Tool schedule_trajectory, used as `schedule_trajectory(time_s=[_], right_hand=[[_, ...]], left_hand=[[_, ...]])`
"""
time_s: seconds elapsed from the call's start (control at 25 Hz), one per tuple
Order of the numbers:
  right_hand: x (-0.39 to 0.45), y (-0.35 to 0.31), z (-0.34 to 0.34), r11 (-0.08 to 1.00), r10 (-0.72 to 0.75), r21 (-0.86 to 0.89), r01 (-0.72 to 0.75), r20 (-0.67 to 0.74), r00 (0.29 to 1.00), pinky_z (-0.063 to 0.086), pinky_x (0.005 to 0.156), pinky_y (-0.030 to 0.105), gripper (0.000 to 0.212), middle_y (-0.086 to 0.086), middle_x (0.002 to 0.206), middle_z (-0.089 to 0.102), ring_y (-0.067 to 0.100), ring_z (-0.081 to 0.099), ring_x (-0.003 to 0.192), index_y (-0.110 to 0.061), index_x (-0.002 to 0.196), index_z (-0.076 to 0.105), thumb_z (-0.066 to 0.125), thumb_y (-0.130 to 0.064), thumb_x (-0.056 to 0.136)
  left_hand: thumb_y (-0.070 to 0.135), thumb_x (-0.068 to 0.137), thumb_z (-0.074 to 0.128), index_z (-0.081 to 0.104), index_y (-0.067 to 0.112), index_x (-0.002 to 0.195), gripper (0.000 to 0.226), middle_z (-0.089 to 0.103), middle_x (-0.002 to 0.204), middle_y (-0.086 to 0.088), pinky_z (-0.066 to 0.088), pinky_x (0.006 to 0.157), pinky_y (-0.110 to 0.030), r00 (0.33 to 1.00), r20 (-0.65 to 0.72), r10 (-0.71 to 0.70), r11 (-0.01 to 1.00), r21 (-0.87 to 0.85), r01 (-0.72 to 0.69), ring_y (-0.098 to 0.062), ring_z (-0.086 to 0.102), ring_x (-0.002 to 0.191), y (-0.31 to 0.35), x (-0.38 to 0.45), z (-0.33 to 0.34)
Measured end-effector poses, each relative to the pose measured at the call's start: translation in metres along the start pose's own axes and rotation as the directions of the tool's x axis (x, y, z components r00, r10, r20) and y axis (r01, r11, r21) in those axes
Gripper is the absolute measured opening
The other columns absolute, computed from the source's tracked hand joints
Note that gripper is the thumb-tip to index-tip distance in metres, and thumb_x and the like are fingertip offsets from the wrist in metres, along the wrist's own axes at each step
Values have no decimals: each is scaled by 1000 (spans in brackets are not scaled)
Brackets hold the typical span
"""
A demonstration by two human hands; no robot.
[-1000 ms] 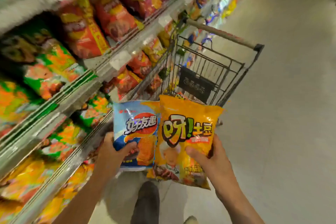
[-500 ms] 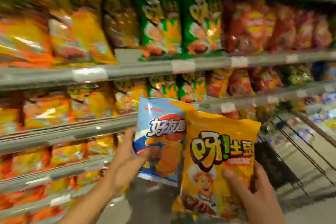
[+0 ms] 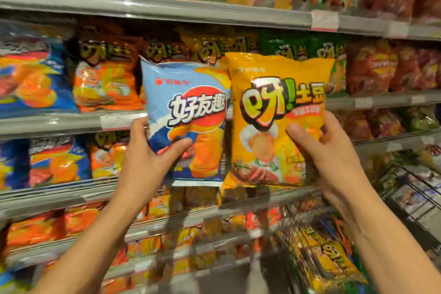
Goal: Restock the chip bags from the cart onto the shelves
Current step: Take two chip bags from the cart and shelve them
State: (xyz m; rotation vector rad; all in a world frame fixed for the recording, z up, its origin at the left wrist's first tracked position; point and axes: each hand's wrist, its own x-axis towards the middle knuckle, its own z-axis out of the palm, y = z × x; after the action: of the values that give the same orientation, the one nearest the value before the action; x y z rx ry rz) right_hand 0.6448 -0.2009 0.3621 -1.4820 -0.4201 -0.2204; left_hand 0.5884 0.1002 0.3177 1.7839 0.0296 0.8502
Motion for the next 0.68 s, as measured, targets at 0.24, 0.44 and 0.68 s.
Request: schedule_trajectory(time_s=[0.24, 0.44, 0.68], right_hand=[[-9, -16, 87, 996, 1, 87, -10, 103, 995, 61, 78, 36, 45, 4, 106, 77, 20, 74, 96, -19, 119, 62, 78, -25, 78], [-11, -11, 138, 989, 67, 116, -95, 228, 971, 56, 94, 52, 37, 6, 111, 76, 26, 72, 105, -23, 121, 61, 75, -22, 86], [14, 29, 154, 977, 153, 91, -194, 338, 929, 50, 104, 50, 38, -4, 119, 73, 16, 68, 114, -31, 125, 61, 73, -29, 89]], left_hand=[[67, 61, 77, 51, 26, 112, 70, 70, 102, 16, 57, 78, -41, 990, -131, 41, 993, 117, -26, 0, 69, 93, 2, -8, -98], [58, 67, 85, 48, 53, 98, 49, 67, 96, 32, 53, 68, -22, 970, -244, 22, 982, 188, 25, 19, 62, 84, 5, -16, -147], [49, 60, 83, 50, 50, 96, 49, 70, 94, 19, 52, 73, -33, 944, -310, -112, 970, 171, 171, 6, 67, 83, -19, -12, -150]])
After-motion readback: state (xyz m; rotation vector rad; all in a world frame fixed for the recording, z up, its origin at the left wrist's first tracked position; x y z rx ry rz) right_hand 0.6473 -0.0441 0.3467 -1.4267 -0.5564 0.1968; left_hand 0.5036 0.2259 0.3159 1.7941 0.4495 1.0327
